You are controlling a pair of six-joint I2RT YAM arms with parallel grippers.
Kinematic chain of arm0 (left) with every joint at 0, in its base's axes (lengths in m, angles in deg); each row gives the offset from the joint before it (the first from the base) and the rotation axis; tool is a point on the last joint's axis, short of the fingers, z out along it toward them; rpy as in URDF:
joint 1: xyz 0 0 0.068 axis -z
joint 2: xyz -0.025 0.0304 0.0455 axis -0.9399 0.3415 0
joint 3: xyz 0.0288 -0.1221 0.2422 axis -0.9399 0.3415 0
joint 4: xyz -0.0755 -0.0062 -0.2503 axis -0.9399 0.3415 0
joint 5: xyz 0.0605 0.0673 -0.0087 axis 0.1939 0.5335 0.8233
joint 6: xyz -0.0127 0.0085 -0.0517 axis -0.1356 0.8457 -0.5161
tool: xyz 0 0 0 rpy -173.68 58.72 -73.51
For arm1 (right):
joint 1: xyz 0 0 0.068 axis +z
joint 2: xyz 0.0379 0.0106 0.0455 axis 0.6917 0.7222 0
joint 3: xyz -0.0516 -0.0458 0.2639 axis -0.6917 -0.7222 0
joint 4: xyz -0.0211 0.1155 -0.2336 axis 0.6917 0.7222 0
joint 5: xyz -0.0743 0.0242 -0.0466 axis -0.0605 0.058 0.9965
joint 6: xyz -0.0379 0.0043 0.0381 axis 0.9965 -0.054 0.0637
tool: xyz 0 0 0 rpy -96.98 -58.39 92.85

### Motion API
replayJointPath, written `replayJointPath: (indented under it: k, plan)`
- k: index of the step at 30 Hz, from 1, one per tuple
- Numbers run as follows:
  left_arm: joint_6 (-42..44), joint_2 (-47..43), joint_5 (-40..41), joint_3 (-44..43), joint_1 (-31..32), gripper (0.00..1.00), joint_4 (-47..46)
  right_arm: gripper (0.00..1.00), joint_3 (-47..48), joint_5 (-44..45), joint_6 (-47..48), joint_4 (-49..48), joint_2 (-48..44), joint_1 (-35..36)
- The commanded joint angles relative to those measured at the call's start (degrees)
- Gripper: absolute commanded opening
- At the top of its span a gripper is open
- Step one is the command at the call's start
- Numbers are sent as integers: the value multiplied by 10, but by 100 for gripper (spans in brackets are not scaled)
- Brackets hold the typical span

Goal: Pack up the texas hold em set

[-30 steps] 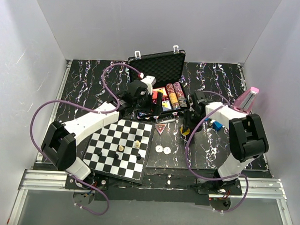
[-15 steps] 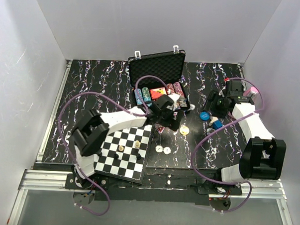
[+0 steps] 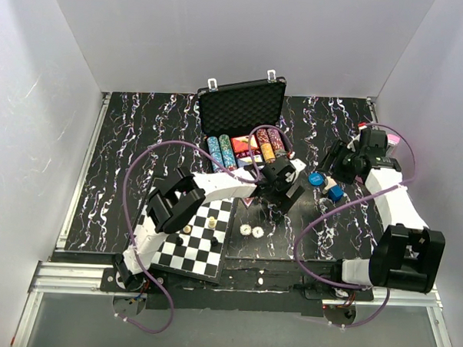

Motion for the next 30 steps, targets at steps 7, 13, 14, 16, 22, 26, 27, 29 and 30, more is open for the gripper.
replayJointPath:
  k: [7,13,14,16,22,26,27,29,30]
  plan:
    - [55,41,14,-60,22,93,28,68,-22,-12,3,-17,-64,-22]
    - [76,50,33,-58,39,78,28,68,-28,-18,2,-18,-70,-27]
    - [84,55,36,-58,43,74,31,68,-28,-21,1,-19,-71,-28]
    - [96,61,47,-57,51,69,36,68,-27,-23,0,-20,-74,-28]
    - [86,61,58,-41,57,56,38,68,-28,-22,-1,-19,-78,-31]
    - [72,61,75,-35,57,38,40,68,-31,-23,-2,-18,-82,-32]
    - [69,59,80,-34,57,33,38,68,-32,-23,-1,-18,-82,-32]
    - [65,55,94,-32,57,23,38,68,-34,-23,-3,-20,-87,-32]
    - [64,53,101,-30,57,20,36,68,-34,-22,-2,-19,-89,-32]
